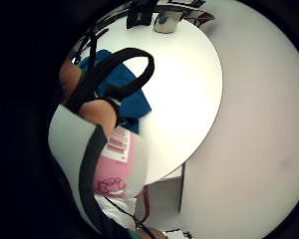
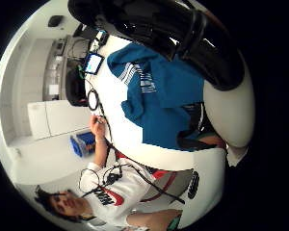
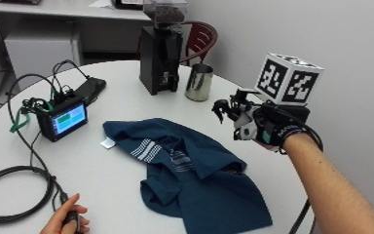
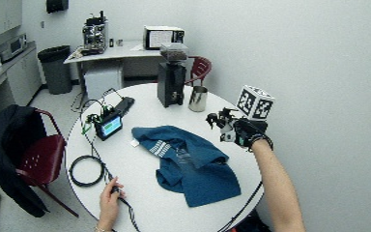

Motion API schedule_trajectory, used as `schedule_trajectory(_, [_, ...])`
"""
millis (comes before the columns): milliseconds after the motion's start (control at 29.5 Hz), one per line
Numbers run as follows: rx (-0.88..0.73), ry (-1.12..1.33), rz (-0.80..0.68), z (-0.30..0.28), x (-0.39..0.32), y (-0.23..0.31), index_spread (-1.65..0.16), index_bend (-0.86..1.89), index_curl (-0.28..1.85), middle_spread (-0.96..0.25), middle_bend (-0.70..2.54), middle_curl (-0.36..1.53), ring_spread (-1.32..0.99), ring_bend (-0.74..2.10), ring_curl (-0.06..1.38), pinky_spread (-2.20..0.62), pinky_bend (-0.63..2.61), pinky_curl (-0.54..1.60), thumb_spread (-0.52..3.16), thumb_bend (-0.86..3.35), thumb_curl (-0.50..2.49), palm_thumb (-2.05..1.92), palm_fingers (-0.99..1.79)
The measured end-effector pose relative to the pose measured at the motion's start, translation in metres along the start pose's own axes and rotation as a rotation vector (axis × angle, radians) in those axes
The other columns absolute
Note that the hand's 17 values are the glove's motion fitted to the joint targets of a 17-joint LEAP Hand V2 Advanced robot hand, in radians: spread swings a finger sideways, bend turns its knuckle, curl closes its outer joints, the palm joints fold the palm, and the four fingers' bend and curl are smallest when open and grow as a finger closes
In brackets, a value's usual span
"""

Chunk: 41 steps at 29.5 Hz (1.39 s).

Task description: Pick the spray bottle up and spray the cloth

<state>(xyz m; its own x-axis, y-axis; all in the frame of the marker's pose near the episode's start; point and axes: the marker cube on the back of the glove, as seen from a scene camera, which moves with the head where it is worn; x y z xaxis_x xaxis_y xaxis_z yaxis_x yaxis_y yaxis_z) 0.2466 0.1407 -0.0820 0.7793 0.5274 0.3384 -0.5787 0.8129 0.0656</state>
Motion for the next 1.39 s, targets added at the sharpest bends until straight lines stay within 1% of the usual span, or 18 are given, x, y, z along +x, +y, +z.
schedule_trajectory(170, [-0.121,0.016,-0.006,0.049,-0.001,-0.007,-0.29,0.07,0.18,-0.11,0.35,0.49,-0.12,0.56,0.45,0.07,0.39,0.38,0.63,-0.03,0.62,1.09,0.97])
schedule_trajectory(237, [-0.137,0.027,-0.020,0.052,-0.005,-0.010,-0.30,0.08,0.18,-0.10,0.35,0.49,-0.12,0.56,0.45,0.08,0.39,0.38,0.63,-0.02,0.63,1.09,0.97])
schedule_trajectory(305, [-0.108,0.025,-0.033,0.036,-0.010,-0.012,-0.30,0.07,0.18,-0.10,0.34,0.49,-0.12,0.57,0.45,0.08,0.39,0.38,0.63,-0.03,0.63,1.08,0.96])
schedule_trajectory(441, [-0.004,-0.025,-0.045,-0.019,-0.021,-0.013,-0.30,0.07,0.18,-0.10,0.35,0.49,-0.12,0.57,0.45,0.08,0.40,0.38,0.64,-0.02,0.64,1.08,0.97])
schedule_trajectory(509, [0.011,-0.040,-0.046,-0.028,-0.023,-0.012,-0.30,0.07,0.18,-0.10,0.35,0.49,-0.12,0.57,0.45,0.07,0.40,0.38,0.64,-0.02,0.64,1.08,0.97])
schedule_trajectory(576, [-0.009,-0.042,-0.043,-0.020,-0.023,-0.011,-0.30,0.07,0.18,-0.11,0.34,0.50,-0.12,0.57,0.46,0.07,0.41,0.38,0.64,-0.03,0.65,1.07,0.97])
schedule_trajectory(746, [-0.142,0.005,-0.023,0.040,-0.012,-0.013,-0.30,0.07,0.18,-0.11,0.35,0.50,-0.12,0.57,0.45,0.07,0.41,0.38,0.64,-0.02,0.65,1.07,0.97])
schedule_trajectory(814, [-0.166,-0.009,-0.022,0.055,-0.007,-0.011,-0.30,0.06,0.17,-0.11,0.35,0.50,-0.12,0.58,0.46,0.07,0.42,0.38,0.65,-0.03,0.65,1.06,0.97])
schedule_trajectory(882, [-0.134,-0.068,-0.035,0.051,-0.006,-0.007,-0.30,0.07,0.17,-0.11,0.35,0.50,-0.12,0.58,0.46,0.07,0.42,0.38,0.65,-0.02,0.66,1.06,0.96])
schedule_trajectory(949, [-0.066,-0.155,-0.065,0.035,-0.012,-0.002,-0.30,0.07,0.17,-0.11,0.35,0.50,-0.12,0.58,0.46,0.07,0.42,0.38,0.65,-0.02,0.66,1.06,0.96])
schedule_trajectory(1051, [0.051,-0.322,-0.141,0.011,-0.031,0.003,-0.30,0.06,0.17,-0.11,0.35,0.50,-0.12,0.59,0.46,0.07,0.42,0.38,0.66,-0.03,0.66,1.06,0.96])
schedule_trajectory(1153, [0.131,-0.502,-0.219,0.004,-0.060,0.003,-0.30,0.07,0.16,-0.11,0.35,0.51,-0.12,0.59,0.46,0.07,0.42,0.38,0.67,-0.03,0.66,1.05,0.95])
schedule_trajectory(1255, [0.148,-0.644,-0.293,0.021,-0.093,-0.002,-0.30,0.07,0.16,-0.11,0.35,0.51,-0.12,0.59,0.46,0.07,0.42,0.38,0.68,-0.03,0.66,1.04,0.96])
schedule_trajectory(1390, [0.077,-0.723,-0.352,0.081,-0.126,-0.008,-0.30,0.09,0.17,-0.10,0.36,0.51,-0.12,0.59,0.46,0.10,0.38,0.37,0.73,-0.02,0.66,1.04,0.94])
